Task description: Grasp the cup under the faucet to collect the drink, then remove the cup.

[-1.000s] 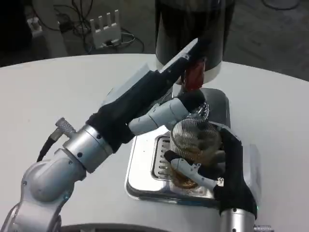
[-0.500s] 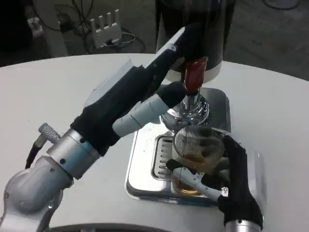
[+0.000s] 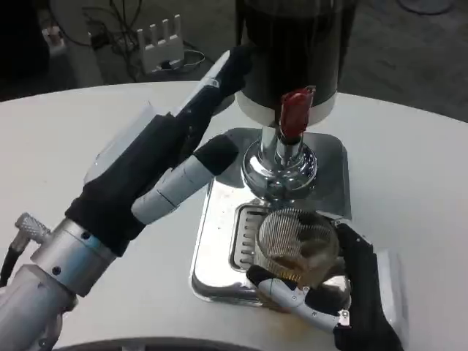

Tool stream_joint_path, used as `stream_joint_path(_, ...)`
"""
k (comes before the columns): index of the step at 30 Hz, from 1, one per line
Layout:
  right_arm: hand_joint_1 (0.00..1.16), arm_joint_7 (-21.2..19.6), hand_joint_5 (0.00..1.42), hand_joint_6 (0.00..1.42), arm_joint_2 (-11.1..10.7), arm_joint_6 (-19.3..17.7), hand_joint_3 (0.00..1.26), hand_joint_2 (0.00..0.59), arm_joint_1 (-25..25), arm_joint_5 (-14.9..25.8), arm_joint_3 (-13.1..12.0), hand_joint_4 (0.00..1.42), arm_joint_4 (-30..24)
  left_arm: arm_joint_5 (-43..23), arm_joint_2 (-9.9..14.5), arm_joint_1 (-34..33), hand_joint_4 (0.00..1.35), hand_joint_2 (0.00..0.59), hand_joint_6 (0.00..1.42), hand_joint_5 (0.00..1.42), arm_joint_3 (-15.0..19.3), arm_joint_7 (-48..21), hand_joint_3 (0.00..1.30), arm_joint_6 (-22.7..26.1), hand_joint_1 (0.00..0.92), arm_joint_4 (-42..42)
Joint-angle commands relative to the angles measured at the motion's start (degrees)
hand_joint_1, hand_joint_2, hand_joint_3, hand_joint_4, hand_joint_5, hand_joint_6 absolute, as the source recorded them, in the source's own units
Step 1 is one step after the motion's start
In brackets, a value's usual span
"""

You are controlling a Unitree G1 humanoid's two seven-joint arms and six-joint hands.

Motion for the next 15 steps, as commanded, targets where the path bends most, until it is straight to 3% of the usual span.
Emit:
stream_joint_path(1, 0.89, 2.0, 1.21, 1.38, 3.0, 0.2, 0.89, 0.108, 2.6, 0.6, 1.9, 0.99, -5.5, 2.5, 1.0, 4.6, 0.0, 0.06, 0.0, 0.01, 1.7, 1.4, 0.0, -3.7, 0.0, -1.2)
stream_joint_path(6, 0.89, 5.3, 1.21, 1.38, 2.0, 1.5, 0.89, 0.108, 5.4, 0.7, 2.1, 0.99, -10.7, 6.5, 3.2, 10.3, 0.0, 0.064, 0.0, 0.0, 3.8, 1.9, 0.0, -8.4, 0.0, 0.0)
stream_joint_path(15, 0.89, 13.3, 1.2, 1.38, 0.6, 6.9, 0.89, 0.099, 5.7, 0.0, 0.8, 0.99, -19.8, 14.5, 9.9, 19.1, 0.0, 0.07, 0.0, 0.0, 6.3, 2.6, 0.0, -23.1, 0.0, 6.1)
